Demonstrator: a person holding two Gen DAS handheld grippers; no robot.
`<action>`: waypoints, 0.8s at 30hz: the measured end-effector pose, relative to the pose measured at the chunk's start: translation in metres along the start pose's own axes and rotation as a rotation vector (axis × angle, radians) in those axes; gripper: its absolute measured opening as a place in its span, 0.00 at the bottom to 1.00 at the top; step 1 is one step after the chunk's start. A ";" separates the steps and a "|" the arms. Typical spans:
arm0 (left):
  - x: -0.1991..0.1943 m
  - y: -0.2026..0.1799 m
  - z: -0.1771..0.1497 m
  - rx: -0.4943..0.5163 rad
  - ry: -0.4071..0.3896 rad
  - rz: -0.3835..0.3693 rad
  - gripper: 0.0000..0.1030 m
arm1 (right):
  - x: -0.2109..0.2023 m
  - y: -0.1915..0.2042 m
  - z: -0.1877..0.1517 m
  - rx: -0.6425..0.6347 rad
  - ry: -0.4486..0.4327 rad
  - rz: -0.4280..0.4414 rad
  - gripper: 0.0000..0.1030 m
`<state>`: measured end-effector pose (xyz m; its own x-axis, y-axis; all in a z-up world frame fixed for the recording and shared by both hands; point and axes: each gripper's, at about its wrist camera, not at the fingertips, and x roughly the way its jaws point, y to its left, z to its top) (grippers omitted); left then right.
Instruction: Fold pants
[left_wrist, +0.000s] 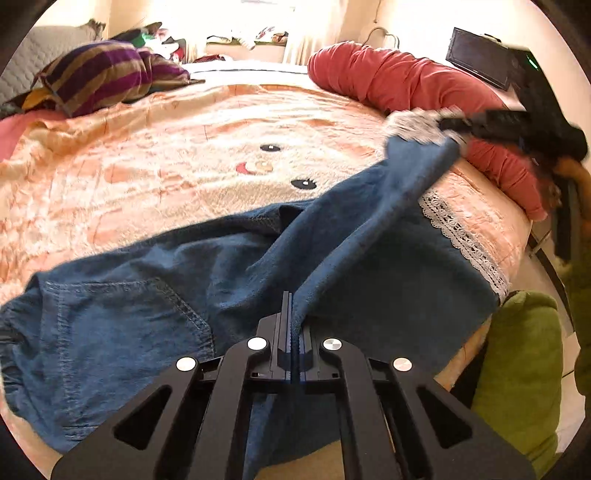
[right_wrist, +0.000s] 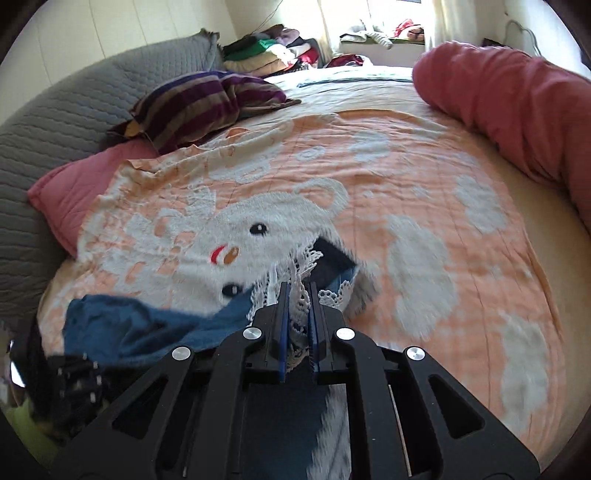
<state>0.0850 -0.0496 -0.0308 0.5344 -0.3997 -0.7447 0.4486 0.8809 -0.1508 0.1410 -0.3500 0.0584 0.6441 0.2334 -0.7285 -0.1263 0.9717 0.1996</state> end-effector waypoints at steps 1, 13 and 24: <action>-0.003 0.000 0.000 0.010 -0.004 0.002 0.02 | -0.007 -0.002 -0.009 0.008 -0.004 0.005 0.04; -0.003 -0.021 -0.011 0.106 0.031 0.006 0.02 | -0.027 -0.034 -0.126 0.183 0.096 0.030 0.04; -0.003 -0.039 -0.026 0.192 0.047 0.008 0.02 | -0.046 -0.041 -0.154 0.209 0.124 0.022 0.23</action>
<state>0.0478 -0.0765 -0.0395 0.5061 -0.3769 -0.7758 0.5755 0.8175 -0.0217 -0.0001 -0.3946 -0.0169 0.5441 0.2692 -0.7947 0.0280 0.9408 0.3378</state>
